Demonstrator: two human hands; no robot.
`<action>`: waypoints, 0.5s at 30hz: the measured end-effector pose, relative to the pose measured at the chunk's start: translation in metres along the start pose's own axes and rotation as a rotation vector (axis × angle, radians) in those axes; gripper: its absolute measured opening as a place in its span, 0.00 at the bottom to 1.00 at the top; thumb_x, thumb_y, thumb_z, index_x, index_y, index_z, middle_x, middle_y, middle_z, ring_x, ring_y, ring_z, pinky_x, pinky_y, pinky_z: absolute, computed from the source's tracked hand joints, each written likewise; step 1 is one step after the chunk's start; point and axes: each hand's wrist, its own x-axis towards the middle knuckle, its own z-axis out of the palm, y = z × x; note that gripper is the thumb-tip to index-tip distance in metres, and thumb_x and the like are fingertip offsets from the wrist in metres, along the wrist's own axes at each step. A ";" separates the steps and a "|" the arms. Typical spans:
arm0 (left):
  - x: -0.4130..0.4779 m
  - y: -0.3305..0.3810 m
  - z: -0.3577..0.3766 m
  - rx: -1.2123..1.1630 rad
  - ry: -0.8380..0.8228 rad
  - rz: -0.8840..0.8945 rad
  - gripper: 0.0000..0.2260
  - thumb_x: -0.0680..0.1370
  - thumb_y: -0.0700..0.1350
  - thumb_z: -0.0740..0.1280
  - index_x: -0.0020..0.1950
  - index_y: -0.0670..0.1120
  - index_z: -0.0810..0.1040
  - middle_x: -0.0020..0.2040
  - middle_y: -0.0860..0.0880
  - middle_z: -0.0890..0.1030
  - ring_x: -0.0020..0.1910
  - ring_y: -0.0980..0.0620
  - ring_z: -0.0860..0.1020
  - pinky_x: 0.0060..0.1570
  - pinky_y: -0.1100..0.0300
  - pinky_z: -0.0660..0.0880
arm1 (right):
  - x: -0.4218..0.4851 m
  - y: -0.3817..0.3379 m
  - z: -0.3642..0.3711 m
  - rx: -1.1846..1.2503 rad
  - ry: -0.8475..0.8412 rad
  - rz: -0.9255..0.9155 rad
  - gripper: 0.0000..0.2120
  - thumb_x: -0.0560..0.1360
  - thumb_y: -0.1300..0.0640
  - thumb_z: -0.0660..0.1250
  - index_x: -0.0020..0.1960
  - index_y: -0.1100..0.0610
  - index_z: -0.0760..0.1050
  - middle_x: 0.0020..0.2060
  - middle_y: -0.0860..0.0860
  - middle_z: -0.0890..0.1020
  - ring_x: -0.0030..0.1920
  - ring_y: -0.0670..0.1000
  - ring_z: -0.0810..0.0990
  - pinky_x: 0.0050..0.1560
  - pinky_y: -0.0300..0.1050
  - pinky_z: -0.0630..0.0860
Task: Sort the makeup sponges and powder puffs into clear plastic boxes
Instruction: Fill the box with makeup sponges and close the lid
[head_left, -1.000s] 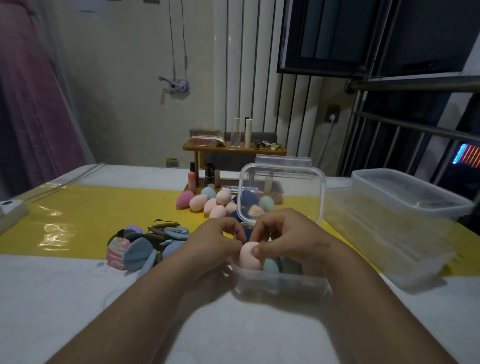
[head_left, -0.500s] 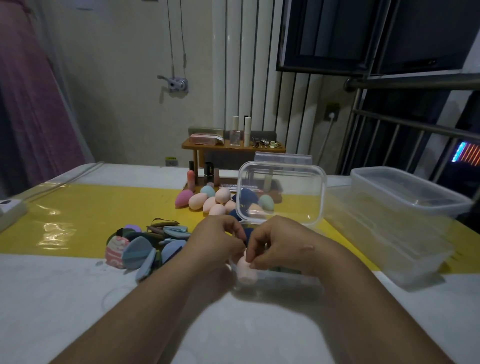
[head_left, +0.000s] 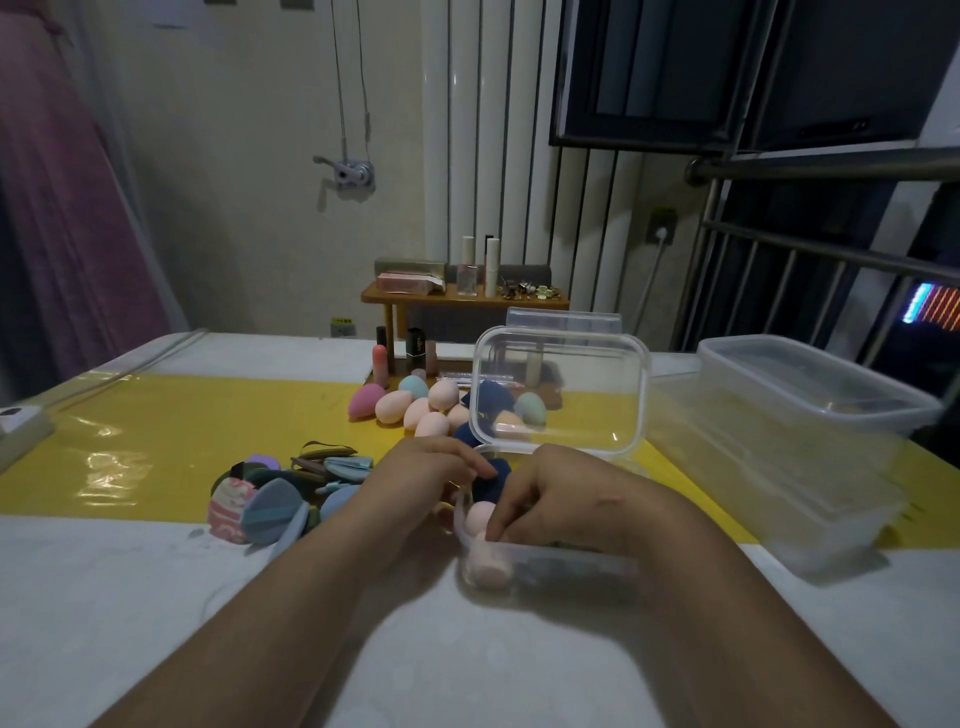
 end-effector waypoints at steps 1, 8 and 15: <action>0.000 0.000 0.000 0.002 -0.004 0.003 0.13 0.74 0.32 0.62 0.40 0.43 0.86 0.44 0.38 0.82 0.48 0.40 0.79 0.47 0.49 0.76 | -0.001 0.001 -0.002 0.036 -0.003 -0.008 0.07 0.71 0.58 0.73 0.45 0.48 0.87 0.31 0.36 0.81 0.37 0.39 0.77 0.42 0.35 0.71; 0.004 -0.004 -0.004 -0.025 -0.012 0.002 0.08 0.76 0.34 0.66 0.44 0.43 0.82 0.42 0.40 0.79 0.40 0.46 0.76 0.33 0.58 0.73 | -0.001 0.009 -0.010 0.270 0.288 -0.026 0.05 0.64 0.56 0.69 0.35 0.49 0.84 0.36 0.51 0.85 0.43 0.55 0.82 0.49 0.54 0.80; 0.007 -0.009 -0.002 -0.049 0.007 0.013 0.07 0.76 0.36 0.70 0.47 0.45 0.73 0.51 0.37 0.81 0.42 0.43 0.78 0.38 0.52 0.75 | 0.006 0.016 -0.006 -0.132 0.558 0.315 0.15 0.74 0.56 0.66 0.58 0.44 0.79 0.55 0.45 0.80 0.50 0.51 0.79 0.50 0.45 0.77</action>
